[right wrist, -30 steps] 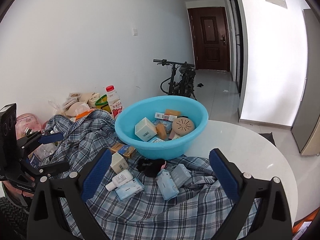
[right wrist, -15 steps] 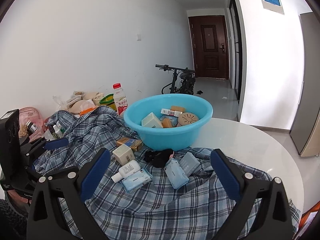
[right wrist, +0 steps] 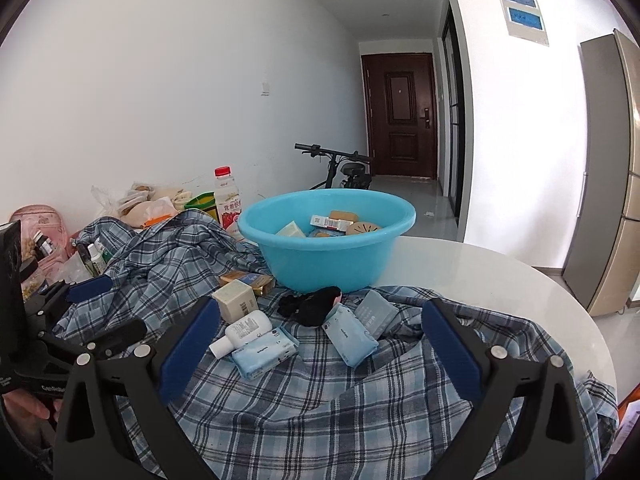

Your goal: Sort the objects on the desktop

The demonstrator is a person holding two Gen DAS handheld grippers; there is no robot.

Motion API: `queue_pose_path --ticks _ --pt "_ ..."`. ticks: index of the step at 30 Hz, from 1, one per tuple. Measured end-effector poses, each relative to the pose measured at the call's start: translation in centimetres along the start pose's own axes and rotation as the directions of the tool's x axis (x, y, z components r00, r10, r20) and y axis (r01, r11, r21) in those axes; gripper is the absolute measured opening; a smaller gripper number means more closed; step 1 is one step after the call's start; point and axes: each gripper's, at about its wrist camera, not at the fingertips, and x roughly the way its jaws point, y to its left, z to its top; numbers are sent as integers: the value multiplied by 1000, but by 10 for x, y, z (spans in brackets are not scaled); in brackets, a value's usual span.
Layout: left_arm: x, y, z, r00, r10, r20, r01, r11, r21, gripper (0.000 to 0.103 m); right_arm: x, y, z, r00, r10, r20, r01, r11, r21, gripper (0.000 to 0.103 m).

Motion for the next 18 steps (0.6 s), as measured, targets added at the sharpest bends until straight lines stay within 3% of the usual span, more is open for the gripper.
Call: queue_pose_path --ticks 6,18 --pt "2 3 -16 996 61 68 -60 998 -7 103 1 7 -18 997 -57 47 57 998 -9 102" --pt "7 -4 -26 990 91 104 -90 996 -14 103 7 17 -49 984 -139 115 146 988 -52 102"
